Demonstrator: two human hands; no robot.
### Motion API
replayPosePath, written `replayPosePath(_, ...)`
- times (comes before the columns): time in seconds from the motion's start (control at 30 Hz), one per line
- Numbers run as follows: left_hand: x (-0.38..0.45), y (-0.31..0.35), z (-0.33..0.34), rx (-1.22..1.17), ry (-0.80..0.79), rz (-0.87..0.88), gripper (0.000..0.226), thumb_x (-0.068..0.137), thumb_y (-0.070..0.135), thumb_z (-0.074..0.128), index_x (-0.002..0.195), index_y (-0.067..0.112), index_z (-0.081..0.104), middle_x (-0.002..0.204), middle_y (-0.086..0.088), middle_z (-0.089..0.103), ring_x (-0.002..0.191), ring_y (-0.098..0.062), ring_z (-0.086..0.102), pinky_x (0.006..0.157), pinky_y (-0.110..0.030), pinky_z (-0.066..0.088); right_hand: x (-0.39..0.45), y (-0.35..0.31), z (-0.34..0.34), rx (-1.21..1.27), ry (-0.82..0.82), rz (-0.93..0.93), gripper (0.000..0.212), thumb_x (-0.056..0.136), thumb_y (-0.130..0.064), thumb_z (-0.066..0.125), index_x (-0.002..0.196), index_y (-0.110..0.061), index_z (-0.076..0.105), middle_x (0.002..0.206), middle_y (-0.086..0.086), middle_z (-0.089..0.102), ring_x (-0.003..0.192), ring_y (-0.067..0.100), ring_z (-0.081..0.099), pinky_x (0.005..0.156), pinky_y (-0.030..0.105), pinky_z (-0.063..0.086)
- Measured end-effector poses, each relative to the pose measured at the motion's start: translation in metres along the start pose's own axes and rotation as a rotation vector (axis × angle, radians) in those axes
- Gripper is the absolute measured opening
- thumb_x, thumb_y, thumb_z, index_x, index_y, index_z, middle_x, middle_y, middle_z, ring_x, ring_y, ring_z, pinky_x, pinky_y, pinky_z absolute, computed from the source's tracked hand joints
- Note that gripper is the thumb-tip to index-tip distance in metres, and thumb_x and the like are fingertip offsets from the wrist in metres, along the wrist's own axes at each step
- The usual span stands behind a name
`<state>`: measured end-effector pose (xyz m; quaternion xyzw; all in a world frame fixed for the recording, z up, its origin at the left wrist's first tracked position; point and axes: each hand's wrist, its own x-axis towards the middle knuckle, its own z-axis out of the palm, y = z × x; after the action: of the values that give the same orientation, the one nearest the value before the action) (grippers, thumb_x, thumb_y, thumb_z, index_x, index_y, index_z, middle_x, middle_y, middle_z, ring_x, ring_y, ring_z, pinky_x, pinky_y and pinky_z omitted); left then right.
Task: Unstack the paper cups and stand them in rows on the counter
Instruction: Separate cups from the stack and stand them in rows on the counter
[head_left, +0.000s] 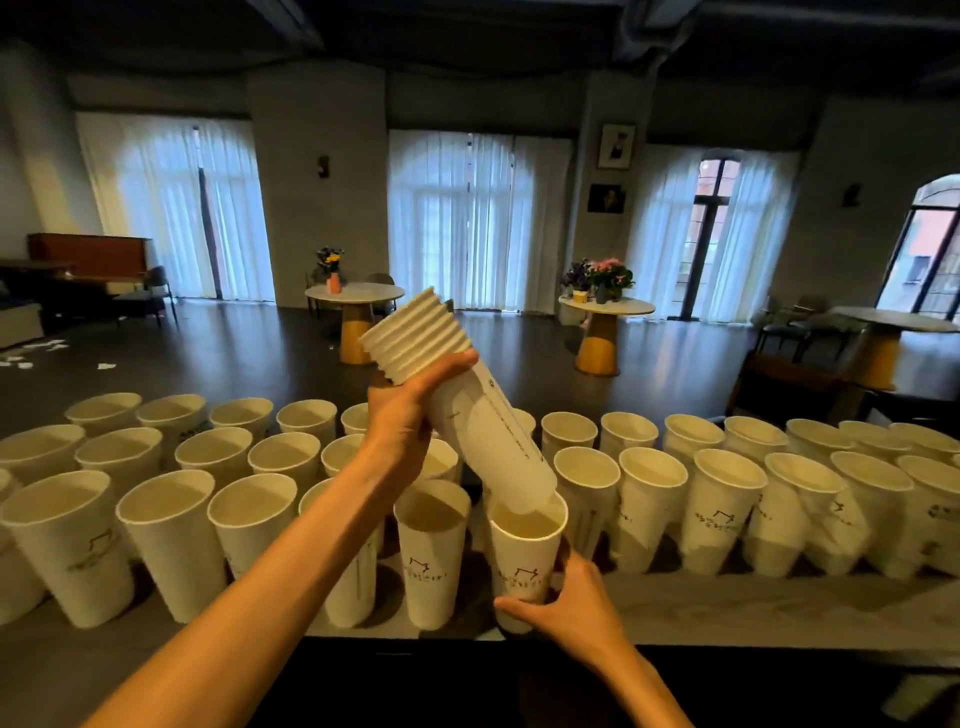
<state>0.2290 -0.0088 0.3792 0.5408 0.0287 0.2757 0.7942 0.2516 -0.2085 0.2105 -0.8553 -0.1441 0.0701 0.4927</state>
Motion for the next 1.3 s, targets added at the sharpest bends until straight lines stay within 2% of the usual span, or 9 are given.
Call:
replayPosePath(0.33, -0.002, 0.029, -0.008, -0.074, -0.184, 0.031, 0.073, 0.051, 0.039, 0.085, 0.117, 0.020, 0.062, 0.100, -0.004, 0.070, 0.093, -0.017, 0.069, 0.079, -0.039, 0.060, 0.006, 0.016, 0.010, 0.000, -0.092, 0.055, 0.091, 0.045, -0.046, 0.095, 0.123, -0.040, 0.048, 0.116, -0.023, 0.057, 0.111, -0.004, 0.051, 0.101, 0.027, 0.047)
replayPosePath(0.5, -0.006, 0.008, 0.026, -0.049, -0.345, -0.031, 0.066, 0.051, 0.035, 0.085, 0.112, 0.020, 0.064, 0.093, 0.002, 0.074, 0.090, -0.014, 0.070, 0.080, -0.035, 0.059, -0.009, 0.031, -0.021, 0.106, 0.022, 0.037, 0.035, 0.078, 0.005, 0.074, 0.104, -0.018, 0.066, 0.102, 0.000, 0.071, 0.102, 0.021, 0.067, 0.078, 0.018, 0.054)
replayPosePath(0.6, -0.016, -0.015, 0.056, -0.046, -0.458, -0.129, 0.075, 0.051, 0.033, 0.086, 0.120, 0.015, 0.063, 0.102, -0.004, 0.073, 0.096, -0.020, 0.070, 0.079, -0.036, 0.059, -0.026, 0.023, -0.046, 0.329, 0.224, 0.103, 0.014, 0.092, -0.005, 0.065, 0.103, -0.010, 0.071, 0.092, 0.004, 0.076, 0.100, 0.029, 0.069, 0.073, 0.021, 0.055)
replayPosePath(0.73, -0.040, -0.043, 0.082, 0.000, -0.512, -0.191, 0.086, 0.049, 0.034, 0.086, 0.127, 0.008, 0.061, 0.107, -0.008, 0.073, 0.094, -0.019, 0.071, 0.075, -0.030, 0.058, -0.042, -0.007, -0.086, 0.774, -0.047, 0.043, 0.053, 0.100, -0.050, 0.041, 0.131, -0.012, 0.059, 0.119, 0.015, 0.069, 0.114, 0.032, 0.064, 0.088, 0.035, 0.055)
replayPosePath(0.87, -0.044, -0.053, 0.094, 0.059, -0.438, -0.247, 0.085, 0.043, 0.039, 0.084, 0.121, 0.010, 0.065, 0.095, -0.006, 0.075, 0.084, -0.017, 0.072, 0.067, -0.029, 0.058, -0.036, -0.015, -0.097, 0.615, -0.288, -0.091, 0.092, 0.072, -0.073, 0.065, 0.129, -0.002, 0.054, 0.103, 0.026, 0.070, 0.093, 0.035, 0.070, 0.083, 0.041, 0.056)
replayPosePath(0.97, -0.041, -0.056, 0.101, 0.213, -0.391, -0.189, 0.083, 0.041, 0.042, 0.085, 0.118, 0.017, 0.064, 0.096, 0.000, 0.076, 0.086, -0.015, 0.072, 0.066, -0.029, 0.057, -0.026, -0.002, -0.106, 0.556, -0.270, -0.086, 0.093, 0.057, -0.071, 0.078, 0.120, -0.006, 0.058, 0.102, 0.019, 0.073, 0.090, 0.028, 0.072, 0.078, 0.037, 0.058)
replayPosePath(1.1, -0.041, -0.066, 0.113, 0.298, -0.196, -0.043, 0.085, 0.037, 0.041, 0.089, 0.115, 0.022, 0.063, 0.099, 0.002, 0.075, 0.092, -0.014, 0.072, 0.072, -0.033, 0.058, -0.015, 0.021, -0.120, 0.327, -0.182, -0.089, 0.061, 0.064, -0.040, 0.087, 0.114, -0.033, 0.053, 0.120, -0.009, 0.063, 0.098, 0.000, 0.064, 0.077, 0.018, 0.054)
replayPosePath(1.17, -0.035, -0.061, 0.112, 0.207, -0.111, -0.036, 0.089, 0.038, 0.037, 0.090, 0.120, 0.024, 0.059, 0.105, 0.002, 0.073, 0.098, -0.015, 0.070, 0.075, -0.034, 0.060, -0.011, 0.035, -0.116, 0.292, -0.179, -0.025, 0.081, 0.064, -0.038, 0.089, 0.125, -0.043, 0.036, 0.118, -0.027, 0.048, 0.111, -0.001, 0.052, 0.094, 0.023, 0.048)
replayPosePath(1.3, -0.026, -0.041, 0.114, 0.089, 0.024, 0.021, 0.095, 0.045, 0.036, 0.090, 0.132, 0.018, 0.056, 0.118, -0.011, 0.068, 0.111, -0.027, 0.065, 0.082, -0.042, 0.060, 0.003, 0.072, -0.107, 0.296, -0.233, 0.002, 0.106, 0.052, -0.054, 0.091, 0.136, -0.047, 0.026, 0.137, -0.022, 0.045, 0.129, 0.006, 0.044, 0.111, 0.035, 0.040)
